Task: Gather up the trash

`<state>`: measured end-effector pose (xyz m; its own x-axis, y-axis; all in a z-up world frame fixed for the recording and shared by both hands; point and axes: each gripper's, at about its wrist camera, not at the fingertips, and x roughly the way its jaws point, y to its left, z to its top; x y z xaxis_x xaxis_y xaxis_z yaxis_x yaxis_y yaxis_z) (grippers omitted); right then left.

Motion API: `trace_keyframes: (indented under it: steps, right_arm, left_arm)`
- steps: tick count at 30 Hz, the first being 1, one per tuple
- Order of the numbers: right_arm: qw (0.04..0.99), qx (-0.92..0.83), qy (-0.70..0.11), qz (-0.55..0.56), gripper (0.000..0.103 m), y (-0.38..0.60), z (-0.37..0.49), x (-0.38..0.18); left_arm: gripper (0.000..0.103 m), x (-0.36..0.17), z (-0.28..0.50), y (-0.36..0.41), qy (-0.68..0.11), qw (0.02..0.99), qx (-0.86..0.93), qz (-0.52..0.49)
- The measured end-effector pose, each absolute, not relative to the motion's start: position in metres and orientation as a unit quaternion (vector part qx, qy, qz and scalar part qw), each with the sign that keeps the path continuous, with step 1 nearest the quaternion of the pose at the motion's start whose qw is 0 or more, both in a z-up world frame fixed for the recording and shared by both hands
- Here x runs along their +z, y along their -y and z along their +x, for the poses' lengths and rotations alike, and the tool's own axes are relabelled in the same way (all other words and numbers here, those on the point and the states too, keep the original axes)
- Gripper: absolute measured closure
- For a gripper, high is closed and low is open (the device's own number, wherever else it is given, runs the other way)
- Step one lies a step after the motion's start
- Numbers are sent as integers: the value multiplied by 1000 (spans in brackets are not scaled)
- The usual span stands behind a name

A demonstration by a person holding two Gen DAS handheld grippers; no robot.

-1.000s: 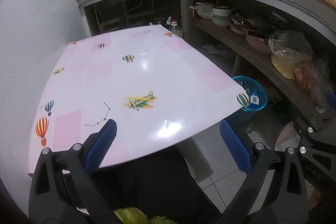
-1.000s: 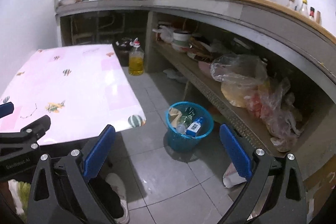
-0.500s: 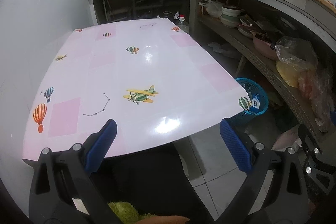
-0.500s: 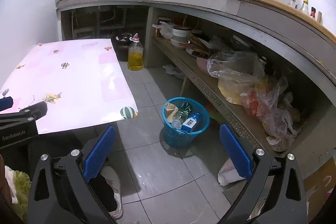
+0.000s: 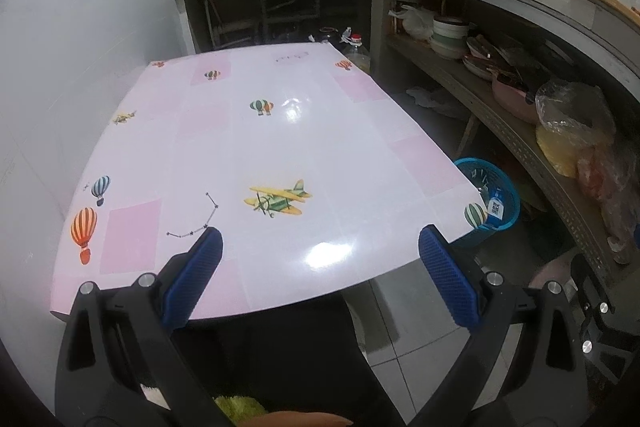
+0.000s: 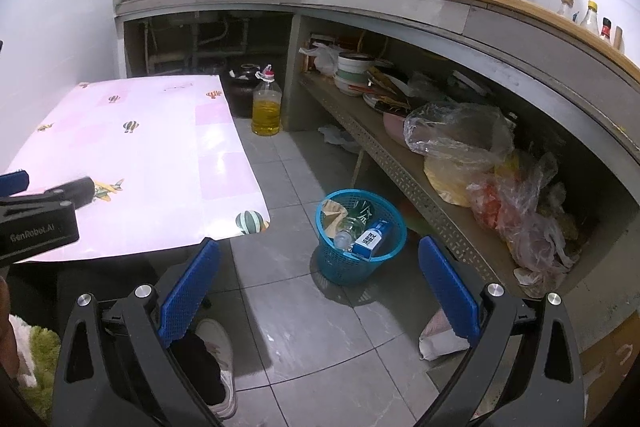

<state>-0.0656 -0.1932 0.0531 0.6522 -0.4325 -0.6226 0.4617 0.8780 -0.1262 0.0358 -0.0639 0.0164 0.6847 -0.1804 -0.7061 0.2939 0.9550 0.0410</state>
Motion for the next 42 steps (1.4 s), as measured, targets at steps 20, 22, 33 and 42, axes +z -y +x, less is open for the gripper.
trace_keyframes:
  steps: [20, 22, 33, 42]
  right_arm:
    - [905, -255, -340, 28, 6, 200, -64, 51]
    - [904, -255, -341, 28, 6, 200, -64, 51]
    - [905, -256, -340, 20, 6, 201, -65, 52]
    - [909, -247, -334, 12, 6, 201, -59, 61]
  left_arm:
    - [8, 10, 38, 71, -393, 904, -144, 87]
    - [9, 9, 38, 72, -396, 903, -144, 88]
    - [8, 9, 37, 69, -394, 904, -139, 95]
    - [8, 6, 40, 58, -394, 905, -120, 107]
